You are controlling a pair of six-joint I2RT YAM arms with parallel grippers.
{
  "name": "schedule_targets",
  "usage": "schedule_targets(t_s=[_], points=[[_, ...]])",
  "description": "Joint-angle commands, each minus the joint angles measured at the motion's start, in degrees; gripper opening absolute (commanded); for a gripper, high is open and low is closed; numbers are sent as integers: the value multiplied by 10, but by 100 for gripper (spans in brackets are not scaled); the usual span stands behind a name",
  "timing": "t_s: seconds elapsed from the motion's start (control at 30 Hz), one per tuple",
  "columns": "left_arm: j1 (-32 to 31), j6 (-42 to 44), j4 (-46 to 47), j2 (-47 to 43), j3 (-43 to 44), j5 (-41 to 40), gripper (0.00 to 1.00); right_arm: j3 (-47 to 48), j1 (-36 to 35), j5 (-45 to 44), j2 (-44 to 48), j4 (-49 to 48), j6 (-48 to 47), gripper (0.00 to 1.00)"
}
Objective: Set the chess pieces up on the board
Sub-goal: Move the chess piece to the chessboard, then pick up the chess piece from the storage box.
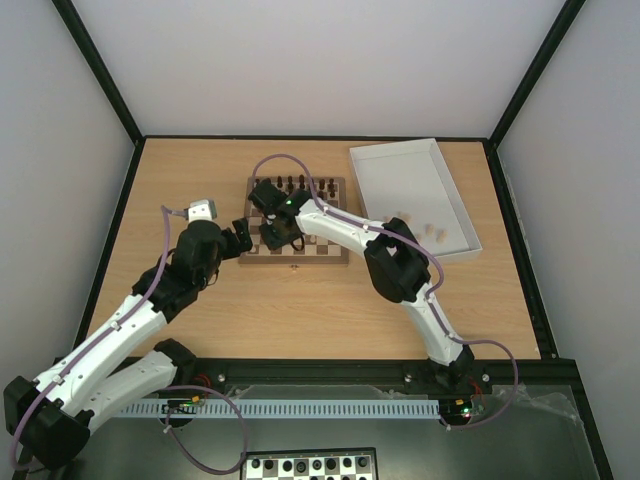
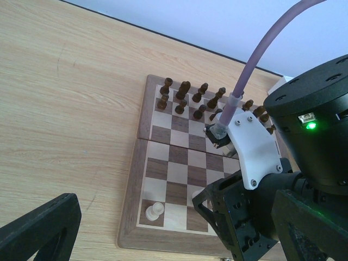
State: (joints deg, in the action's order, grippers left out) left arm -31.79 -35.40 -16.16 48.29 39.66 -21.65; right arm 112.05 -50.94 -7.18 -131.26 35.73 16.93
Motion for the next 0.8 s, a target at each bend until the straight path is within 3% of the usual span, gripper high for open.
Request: schedule_targets(t_s=[0.0, 0.13, 0.23, 0.27, 0.33, 0.47, 0.7, 0.77], points=[[4, -3, 0, -6, -4, -3, 99, 10, -4, -6, 24, 27, -1, 32], [3, -4, -1, -5, 3, -2, 99, 22, -4, -4, 44, 29, -3, 37], [4, -2, 0, -3, 15, 1, 99, 25, -4, -16, 70, 29, -6, 51], [3, -1, 1, -1, 19, 3, 99, 24, -5, -21, 81, 28, -6, 61], [3, 2, 5, 6, 29, 10, 99, 19, -3, -36, 101, 29, -9, 98], [3, 10, 18, 27, 44, 28, 99, -24, 17, -68, 152, 20, -7, 99], [3, 22, 46, 72, 63, 79, 100, -191, 141, -58, 268, -38, 34, 99], [4, 20, 42, 93, 72, 103, 99, -210, 175, -66, 285, -31, 45, 94]])
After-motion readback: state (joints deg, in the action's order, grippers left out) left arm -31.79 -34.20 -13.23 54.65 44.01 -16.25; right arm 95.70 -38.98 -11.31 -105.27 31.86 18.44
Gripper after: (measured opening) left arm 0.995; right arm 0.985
